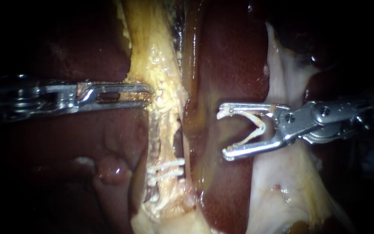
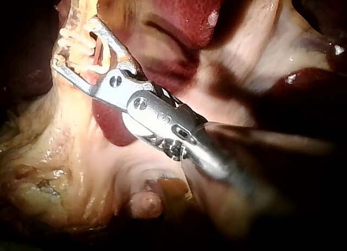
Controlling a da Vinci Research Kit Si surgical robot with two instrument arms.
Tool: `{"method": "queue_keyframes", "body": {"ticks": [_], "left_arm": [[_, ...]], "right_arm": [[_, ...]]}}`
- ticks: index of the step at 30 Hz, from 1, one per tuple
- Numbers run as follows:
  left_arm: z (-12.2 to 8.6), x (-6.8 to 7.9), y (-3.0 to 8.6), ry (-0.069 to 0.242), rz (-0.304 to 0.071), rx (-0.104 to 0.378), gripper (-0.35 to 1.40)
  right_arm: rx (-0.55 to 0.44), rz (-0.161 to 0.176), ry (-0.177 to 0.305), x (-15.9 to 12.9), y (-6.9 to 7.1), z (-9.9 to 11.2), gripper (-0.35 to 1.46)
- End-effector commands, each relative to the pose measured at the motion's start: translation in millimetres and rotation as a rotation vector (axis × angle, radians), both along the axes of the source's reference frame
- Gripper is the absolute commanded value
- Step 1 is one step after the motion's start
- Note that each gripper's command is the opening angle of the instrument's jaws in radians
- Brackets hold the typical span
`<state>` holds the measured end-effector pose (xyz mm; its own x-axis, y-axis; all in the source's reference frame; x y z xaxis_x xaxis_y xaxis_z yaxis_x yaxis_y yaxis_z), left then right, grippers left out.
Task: Clipping third clip left tube
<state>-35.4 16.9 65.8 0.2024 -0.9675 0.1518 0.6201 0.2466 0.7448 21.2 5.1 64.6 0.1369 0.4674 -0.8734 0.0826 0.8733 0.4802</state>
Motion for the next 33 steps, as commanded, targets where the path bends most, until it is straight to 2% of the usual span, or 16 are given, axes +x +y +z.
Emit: {"method": "queue_keyframes", "body": {"ticks": [1,6,9,14,18,21,24,28,33], "left_arm": [[0.0,0.0,0.0,0.000,0.000,0.000,-0.35],[-0.4,0.4,0.4,-0.003,0.003,0.004,-0.35],[-1.7,1.7,1.9,0.005,-0.006,-0.001,-0.35],[-5.2,5.3,5.2,-0.013,-0.071,-0.028,-0.35],[-7.4,7.1,6.8,-0.023,-0.098,-0.056,-0.35],[-8.3,7.6,7.3,-0.027,-0.104,-0.064,-0.35],[-8.6,7.8,7.3,-0.026,-0.105,-0.068,-0.35],[-8.7,7.8,7.3,-0.026,-0.105,-0.068,-0.35],[-8.8,7.9,7.2,-0.026,-0.105,-0.068,-0.35]], "right_arm": [[0.000,0.000,-0.001,0.0,0.0,-0.1,0.60],[-0.001,-0.002,0.001,0.2,-0.1,0.1,0.60],[-0.004,-0.013,0.009,0.6,-0.8,0.8,0.60],[0.162,-0.030,0.000,2.5,-3.1,3.2,0.60],[0.298,-0.047,-0.013,5.6,-5.0,5.7,0.59],[0.351,-0.060,-0.034,8.0,-5.9,7.3,0.59],[0.402,-0.072,-0.051,9.9,-6.2,8.7,0.58],[0.428,-0.090,-0.069,11.4,-6.0,10.6,0.56],[0.445,-0.089,-0.084,12.3,-5.3,13.0,0.56]]}}
